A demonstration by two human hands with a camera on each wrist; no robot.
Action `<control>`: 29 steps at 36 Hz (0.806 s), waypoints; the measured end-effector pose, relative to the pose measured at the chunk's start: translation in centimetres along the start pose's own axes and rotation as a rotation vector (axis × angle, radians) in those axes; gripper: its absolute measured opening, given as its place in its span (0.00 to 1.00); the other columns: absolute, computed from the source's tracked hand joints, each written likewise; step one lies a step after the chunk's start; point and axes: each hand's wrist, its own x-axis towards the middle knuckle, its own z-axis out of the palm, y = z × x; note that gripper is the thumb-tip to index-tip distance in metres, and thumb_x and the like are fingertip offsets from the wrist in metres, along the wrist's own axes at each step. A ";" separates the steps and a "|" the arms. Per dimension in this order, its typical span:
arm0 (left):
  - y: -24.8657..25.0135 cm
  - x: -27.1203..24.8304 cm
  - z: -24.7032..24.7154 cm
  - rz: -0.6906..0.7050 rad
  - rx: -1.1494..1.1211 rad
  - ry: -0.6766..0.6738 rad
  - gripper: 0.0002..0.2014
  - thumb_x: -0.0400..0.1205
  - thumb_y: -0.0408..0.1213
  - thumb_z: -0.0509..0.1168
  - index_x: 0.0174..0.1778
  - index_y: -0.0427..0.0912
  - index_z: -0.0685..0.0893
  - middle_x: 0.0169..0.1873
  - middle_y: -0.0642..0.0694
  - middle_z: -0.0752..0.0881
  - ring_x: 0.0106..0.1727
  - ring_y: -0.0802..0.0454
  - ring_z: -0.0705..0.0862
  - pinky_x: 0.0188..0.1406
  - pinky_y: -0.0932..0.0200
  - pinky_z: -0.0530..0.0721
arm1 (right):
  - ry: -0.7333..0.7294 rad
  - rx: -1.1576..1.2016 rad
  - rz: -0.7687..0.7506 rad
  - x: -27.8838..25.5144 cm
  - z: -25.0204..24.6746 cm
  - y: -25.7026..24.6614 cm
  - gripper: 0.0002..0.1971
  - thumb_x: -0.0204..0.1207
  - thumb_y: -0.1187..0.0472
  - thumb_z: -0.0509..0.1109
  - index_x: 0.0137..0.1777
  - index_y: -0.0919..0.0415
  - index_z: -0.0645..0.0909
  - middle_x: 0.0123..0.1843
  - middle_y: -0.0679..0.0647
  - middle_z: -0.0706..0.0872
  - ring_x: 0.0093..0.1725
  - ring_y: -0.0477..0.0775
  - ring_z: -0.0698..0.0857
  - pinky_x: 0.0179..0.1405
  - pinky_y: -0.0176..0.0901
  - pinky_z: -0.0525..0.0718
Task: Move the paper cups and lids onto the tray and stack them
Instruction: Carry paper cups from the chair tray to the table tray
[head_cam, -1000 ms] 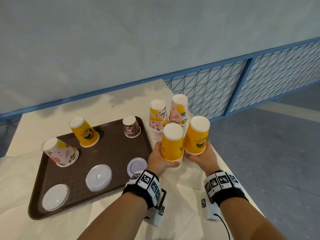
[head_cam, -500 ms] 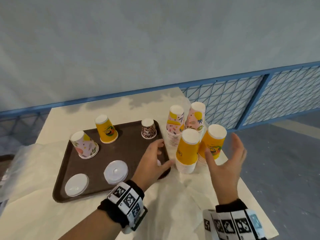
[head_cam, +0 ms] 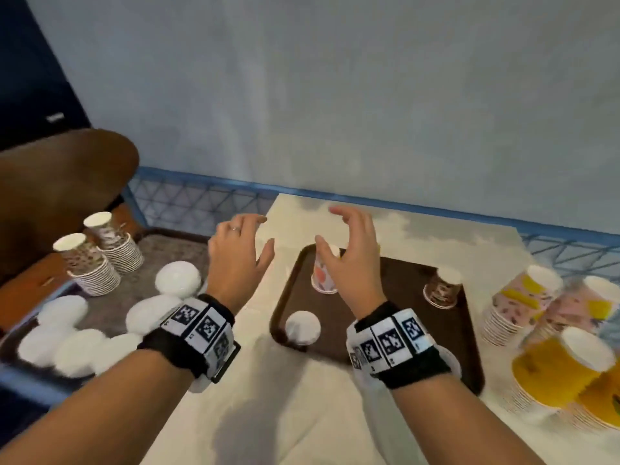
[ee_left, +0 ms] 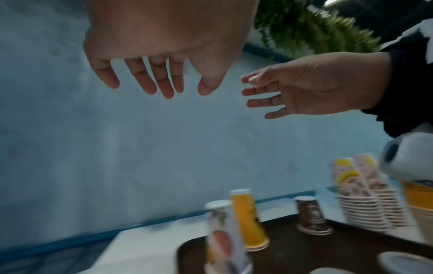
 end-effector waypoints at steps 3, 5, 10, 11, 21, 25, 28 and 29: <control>-6.5 1.0 -2.4 -0.127 0.103 0.024 0.20 0.78 0.45 0.62 0.64 0.40 0.79 0.62 0.38 0.81 0.61 0.33 0.76 0.55 0.41 0.76 | -0.145 -0.043 -0.007 1.7 6.6 -1.8 0.23 0.73 0.58 0.72 0.67 0.53 0.73 0.68 0.52 0.74 0.67 0.51 0.74 0.68 0.44 0.73; -10.8 1.5 -3.8 -0.216 0.144 0.021 0.22 0.77 0.45 0.63 0.65 0.39 0.78 0.64 0.36 0.79 0.63 0.32 0.74 0.58 0.39 0.75 | -0.233 -0.066 -0.020 2.6 10.8 -2.9 0.24 0.72 0.57 0.73 0.68 0.54 0.73 0.68 0.54 0.75 0.66 0.54 0.75 0.68 0.47 0.73; -20.4 2.7 -6.8 -0.567 0.190 -0.037 0.28 0.77 0.42 0.69 0.70 0.37 0.70 0.69 0.33 0.72 0.70 0.32 0.68 0.67 0.37 0.71 | -0.381 -0.127 -0.024 4.7 21.1 -5.5 0.28 0.70 0.56 0.75 0.70 0.53 0.72 0.68 0.55 0.74 0.66 0.59 0.76 0.67 0.58 0.76; -22.1 3.0 -7.3 -0.636 0.168 -0.025 0.29 0.76 0.42 0.69 0.71 0.36 0.69 0.69 0.33 0.71 0.72 0.32 0.67 0.68 0.36 0.70 | -0.407 -0.139 -0.021 5.1 23.0 -6.1 0.28 0.71 0.56 0.74 0.70 0.53 0.71 0.69 0.55 0.73 0.66 0.60 0.76 0.68 0.58 0.75; -36.5 5.1 -8.5 -0.815 -0.047 -0.062 0.40 0.73 0.40 0.74 0.76 0.35 0.61 0.74 0.33 0.65 0.75 0.33 0.65 0.74 0.43 0.67 | -0.636 -0.250 -0.003 8.8 40.0 -10.0 0.31 0.72 0.53 0.73 0.74 0.52 0.66 0.74 0.54 0.68 0.71 0.63 0.72 0.69 0.60 0.73; -39.6 5.7 -7.4 -0.814 -0.171 -0.143 0.44 0.70 0.41 0.77 0.76 0.35 0.60 0.73 0.33 0.67 0.76 0.37 0.65 0.76 0.45 0.67 | -0.698 -0.257 0.039 9.5 45.1 -10.0 0.37 0.71 0.54 0.75 0.77 0.51 0.61 0.77 0.53 0.65 0.73 0.64 0.70 0.69 0.63 0.75; -40.6 5.7 -6.2 -0.816 -0.283 -0.171 0.45 0.68 0.38 0.79 0.77 0.35 0.61 0.72 0.34 0.69 0.76 0.39 0.67 0.73 0.50 0.67 | -0.768 -0.239 0.039 9.7 48.1 -9.5 0.43 0.68 0.55 0.77 0.80 0.48 0.56 0.82 0.54 0.59 0.77 0.66 0.66 0.73 0.64 0.71; -40.9 5.7 -5.8 -0.814 -0.318 -0.170 0.44 0.68 0.36 0.79 0.76 0.35 0.62 0.73 0.35 0.70 0.75 0.40 0.68 0.71 0.52 0.68 | -0.792 -0.243 0.031 9.7 48.9 -9.3 0.45 0.68 0.56 0.78 0.81 0.47 0.54 0.84 0.54 0.56 0.79 0.66 0.63 0.76 0.64 0.68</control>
